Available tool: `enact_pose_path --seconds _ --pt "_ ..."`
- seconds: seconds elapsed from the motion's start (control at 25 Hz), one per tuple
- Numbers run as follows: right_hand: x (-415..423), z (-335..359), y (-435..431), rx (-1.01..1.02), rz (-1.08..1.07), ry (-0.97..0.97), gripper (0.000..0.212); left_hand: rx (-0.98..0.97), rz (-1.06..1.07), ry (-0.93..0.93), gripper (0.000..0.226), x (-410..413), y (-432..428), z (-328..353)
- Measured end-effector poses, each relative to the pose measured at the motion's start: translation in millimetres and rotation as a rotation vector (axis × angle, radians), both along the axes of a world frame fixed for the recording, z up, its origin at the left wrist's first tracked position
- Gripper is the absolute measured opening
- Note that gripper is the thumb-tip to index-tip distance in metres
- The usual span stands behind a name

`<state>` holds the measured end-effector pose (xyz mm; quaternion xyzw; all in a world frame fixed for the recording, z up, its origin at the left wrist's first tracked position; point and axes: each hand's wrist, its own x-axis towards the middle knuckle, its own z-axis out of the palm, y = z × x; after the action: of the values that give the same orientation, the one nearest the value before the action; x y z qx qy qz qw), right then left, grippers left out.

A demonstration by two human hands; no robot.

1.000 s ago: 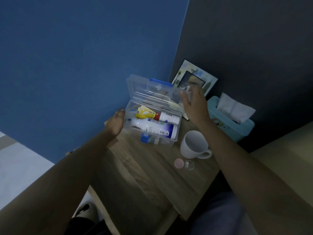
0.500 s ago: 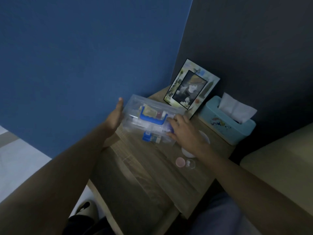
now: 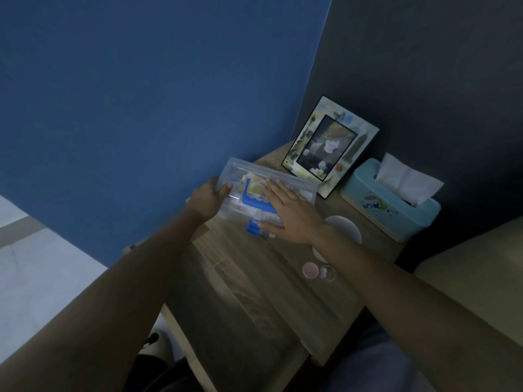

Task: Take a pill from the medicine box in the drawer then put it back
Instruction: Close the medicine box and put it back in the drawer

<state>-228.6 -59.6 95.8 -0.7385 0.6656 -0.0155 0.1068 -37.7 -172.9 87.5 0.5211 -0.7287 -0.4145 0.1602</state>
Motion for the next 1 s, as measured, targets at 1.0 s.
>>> enact_pose_path --seconds 1.0 --pt "-1 -9 0 -0.094 -0.009 0.054 0.053 0.679 0.107 0.576 0.017 1 74 -36"
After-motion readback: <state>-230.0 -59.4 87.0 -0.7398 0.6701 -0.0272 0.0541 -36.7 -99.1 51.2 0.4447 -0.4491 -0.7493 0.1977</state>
